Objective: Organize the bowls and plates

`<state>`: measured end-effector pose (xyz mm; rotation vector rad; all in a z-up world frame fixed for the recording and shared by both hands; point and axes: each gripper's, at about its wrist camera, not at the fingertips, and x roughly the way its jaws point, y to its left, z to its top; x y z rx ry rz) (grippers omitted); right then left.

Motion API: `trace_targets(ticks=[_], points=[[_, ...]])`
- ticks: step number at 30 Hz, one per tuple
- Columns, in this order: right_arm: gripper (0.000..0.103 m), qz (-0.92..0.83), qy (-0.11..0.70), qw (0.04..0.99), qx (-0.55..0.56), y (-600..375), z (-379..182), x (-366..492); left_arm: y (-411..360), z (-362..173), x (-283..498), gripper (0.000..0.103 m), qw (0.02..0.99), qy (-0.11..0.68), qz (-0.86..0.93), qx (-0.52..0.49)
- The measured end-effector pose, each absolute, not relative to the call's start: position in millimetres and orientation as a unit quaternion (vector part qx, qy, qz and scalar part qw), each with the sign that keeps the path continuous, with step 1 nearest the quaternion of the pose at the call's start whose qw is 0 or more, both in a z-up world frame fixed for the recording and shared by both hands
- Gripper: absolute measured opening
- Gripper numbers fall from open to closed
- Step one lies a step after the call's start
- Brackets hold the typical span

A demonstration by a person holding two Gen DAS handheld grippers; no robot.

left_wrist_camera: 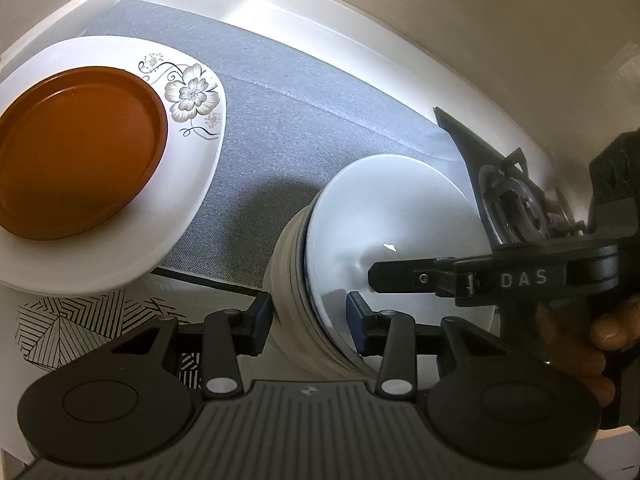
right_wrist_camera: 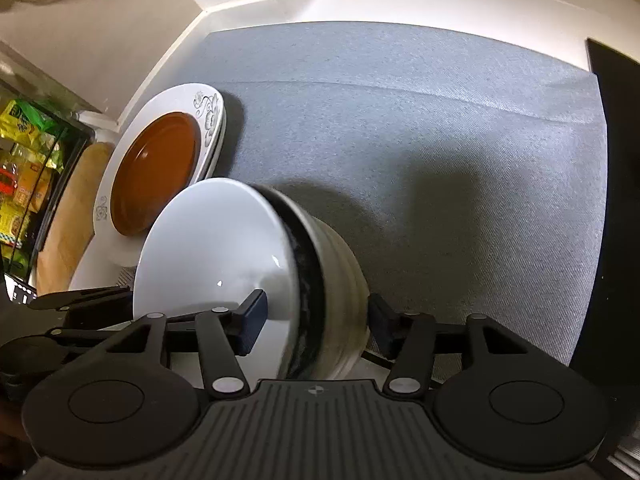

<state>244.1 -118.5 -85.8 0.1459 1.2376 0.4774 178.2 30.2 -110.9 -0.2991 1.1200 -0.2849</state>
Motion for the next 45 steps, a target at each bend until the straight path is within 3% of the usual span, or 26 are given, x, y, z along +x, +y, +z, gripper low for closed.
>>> trace_targets(ticks=[5,18,45], points=[[0.058,0.222,0.569,0.789,0.062,-116,-86,242,29,-110,178,0.044,0.83,0.524,-0.135,-0.133],[0.04,0.209,0.539,0.81,0.101,-135,-82,228,30,-108,174,0.039,0.837,0.514,-0.13,-0.132],[0.039,0.206,0.499,0.834,0.11,-152,-64,203,29,-100,167,0.037,0.858,0.476,-0.142,-0.127]])
